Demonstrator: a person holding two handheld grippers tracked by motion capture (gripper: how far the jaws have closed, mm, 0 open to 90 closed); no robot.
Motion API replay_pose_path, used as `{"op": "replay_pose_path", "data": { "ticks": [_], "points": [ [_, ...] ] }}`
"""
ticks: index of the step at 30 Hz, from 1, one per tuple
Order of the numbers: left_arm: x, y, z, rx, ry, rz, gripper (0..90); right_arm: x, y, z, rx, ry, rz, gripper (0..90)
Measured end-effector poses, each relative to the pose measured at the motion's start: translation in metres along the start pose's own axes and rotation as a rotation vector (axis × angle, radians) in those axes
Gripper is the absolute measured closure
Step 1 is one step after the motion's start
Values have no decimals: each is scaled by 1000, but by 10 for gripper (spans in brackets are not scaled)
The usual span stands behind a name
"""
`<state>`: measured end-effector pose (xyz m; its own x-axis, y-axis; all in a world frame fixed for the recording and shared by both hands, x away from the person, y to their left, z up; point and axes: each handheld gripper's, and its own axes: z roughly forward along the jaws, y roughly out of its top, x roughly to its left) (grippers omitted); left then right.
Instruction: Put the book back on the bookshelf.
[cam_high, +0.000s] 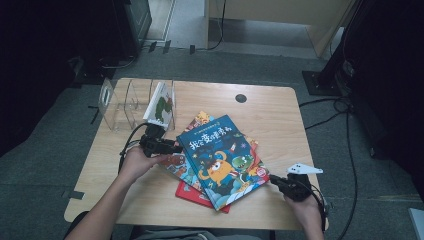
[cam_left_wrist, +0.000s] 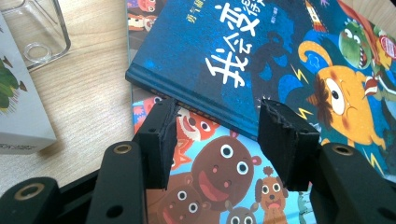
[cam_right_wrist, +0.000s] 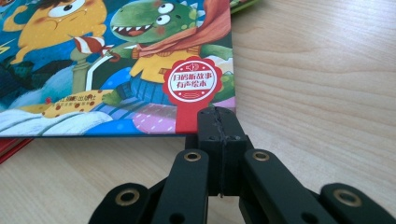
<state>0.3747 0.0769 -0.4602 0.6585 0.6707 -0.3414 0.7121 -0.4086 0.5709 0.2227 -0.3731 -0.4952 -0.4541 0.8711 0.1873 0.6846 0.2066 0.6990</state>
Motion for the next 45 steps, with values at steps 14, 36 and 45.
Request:
{"op": "replay_pose_path", "data": {
  "ticks": [14,36,45],
  "points": [
    [4,-4,-6,13,19,-17,466,-10,10,10,-11,-23,15,900],
    [20,-18,-15,-24,81,-67,454,-35,40,40,-50,-16,40,900],
    [26,-13,-11,-24,94,-84,448,-44,55,52,-40,-10,35,900]
  ]
}}
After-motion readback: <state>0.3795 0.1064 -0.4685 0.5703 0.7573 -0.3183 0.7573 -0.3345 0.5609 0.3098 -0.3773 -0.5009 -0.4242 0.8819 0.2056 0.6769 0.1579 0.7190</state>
